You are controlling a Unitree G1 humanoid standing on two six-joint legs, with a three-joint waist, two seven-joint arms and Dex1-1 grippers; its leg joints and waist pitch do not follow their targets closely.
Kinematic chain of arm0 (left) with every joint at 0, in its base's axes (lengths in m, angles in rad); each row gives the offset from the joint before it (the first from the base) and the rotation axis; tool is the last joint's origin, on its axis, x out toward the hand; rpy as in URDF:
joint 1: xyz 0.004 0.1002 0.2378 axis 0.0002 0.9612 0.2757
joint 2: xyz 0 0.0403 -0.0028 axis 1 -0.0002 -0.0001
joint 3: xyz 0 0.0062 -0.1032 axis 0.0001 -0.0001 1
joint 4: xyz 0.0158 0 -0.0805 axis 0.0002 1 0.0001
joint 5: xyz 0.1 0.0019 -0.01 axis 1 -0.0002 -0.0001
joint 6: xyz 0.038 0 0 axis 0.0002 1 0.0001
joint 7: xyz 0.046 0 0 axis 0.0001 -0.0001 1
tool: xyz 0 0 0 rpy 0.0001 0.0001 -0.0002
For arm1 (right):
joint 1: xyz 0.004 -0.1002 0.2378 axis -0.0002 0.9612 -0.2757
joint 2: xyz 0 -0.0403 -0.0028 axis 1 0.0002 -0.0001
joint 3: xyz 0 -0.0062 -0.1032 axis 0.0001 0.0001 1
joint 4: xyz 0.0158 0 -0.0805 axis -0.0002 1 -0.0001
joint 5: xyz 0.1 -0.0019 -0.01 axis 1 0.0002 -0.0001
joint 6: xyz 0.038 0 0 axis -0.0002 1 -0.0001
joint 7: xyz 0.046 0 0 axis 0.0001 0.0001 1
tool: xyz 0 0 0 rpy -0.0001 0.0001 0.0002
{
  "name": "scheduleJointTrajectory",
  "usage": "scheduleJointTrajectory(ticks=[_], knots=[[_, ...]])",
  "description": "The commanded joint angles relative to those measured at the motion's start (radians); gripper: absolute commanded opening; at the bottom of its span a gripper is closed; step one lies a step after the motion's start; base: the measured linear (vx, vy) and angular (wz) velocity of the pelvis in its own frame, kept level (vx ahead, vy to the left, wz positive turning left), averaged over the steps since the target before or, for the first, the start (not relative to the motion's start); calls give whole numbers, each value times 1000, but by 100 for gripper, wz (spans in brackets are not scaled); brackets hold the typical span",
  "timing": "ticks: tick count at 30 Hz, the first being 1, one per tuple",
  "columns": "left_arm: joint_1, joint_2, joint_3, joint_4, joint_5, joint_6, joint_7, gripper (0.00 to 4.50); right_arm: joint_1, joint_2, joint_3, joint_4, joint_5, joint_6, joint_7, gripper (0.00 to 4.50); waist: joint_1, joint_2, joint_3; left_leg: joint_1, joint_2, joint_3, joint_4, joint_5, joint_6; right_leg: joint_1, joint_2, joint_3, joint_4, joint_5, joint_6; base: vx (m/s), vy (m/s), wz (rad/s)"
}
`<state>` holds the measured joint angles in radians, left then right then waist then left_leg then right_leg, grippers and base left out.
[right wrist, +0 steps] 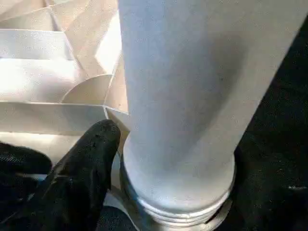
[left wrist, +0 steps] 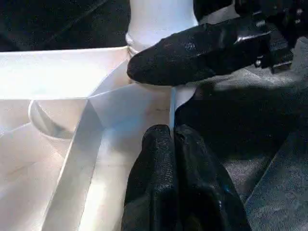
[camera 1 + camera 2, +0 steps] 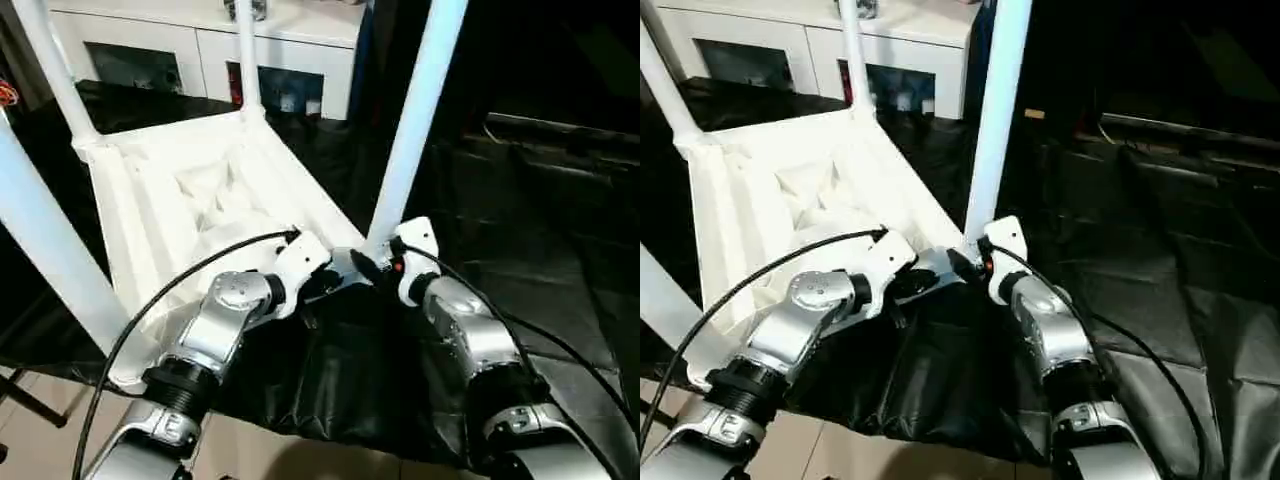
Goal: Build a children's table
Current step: Rotate leg to tighten
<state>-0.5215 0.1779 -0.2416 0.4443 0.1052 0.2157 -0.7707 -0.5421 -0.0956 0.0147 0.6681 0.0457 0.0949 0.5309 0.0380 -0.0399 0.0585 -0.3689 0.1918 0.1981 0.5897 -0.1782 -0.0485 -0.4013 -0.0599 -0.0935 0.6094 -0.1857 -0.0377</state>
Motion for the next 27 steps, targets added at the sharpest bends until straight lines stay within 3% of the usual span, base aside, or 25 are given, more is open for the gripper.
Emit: scheduleJointTrajectory(ticks=[1,7,11,17,27], knots=[[-3,-16,-33,-46,-37,-49,-37,0,8,18,97,-47,23,-10,143,386,6,0,-66,9,51,-27,-61,-172,51,55,-97,68,-81,-219,-165,0,0,0],[22,59,-34,-79,-64,-78,-155,0,23,-103,130,-108,50,6,376,391,11,0,-63,12,53,-26,-61,-186,60,54,-96,66,-84,-239,-172,0,0,0],[47,132,-43,-114,-118,-101,-321,0,18,-203,149,-137,69,10,569,391,16,0,-63,12,53,-26,-60,-195,62,53,-97,67,-84,-255,-170,0,0,0],[56,184,-49,-124,-151,-127,-424,0,9,-272,179,-128,59,-14,686,391,30,-2,-63,15,55,-22,-60,-178,61,51,-93,66,-78,-227,-184,0,0,0],[56,233,-43,-139,-204,-109,-540,0,12,-321,208,-155,66,-8,804,309,48,-4,-63,16,56,-22,-59,-163,58,50,-94,66,-76,-243,-171,0,0,0]])
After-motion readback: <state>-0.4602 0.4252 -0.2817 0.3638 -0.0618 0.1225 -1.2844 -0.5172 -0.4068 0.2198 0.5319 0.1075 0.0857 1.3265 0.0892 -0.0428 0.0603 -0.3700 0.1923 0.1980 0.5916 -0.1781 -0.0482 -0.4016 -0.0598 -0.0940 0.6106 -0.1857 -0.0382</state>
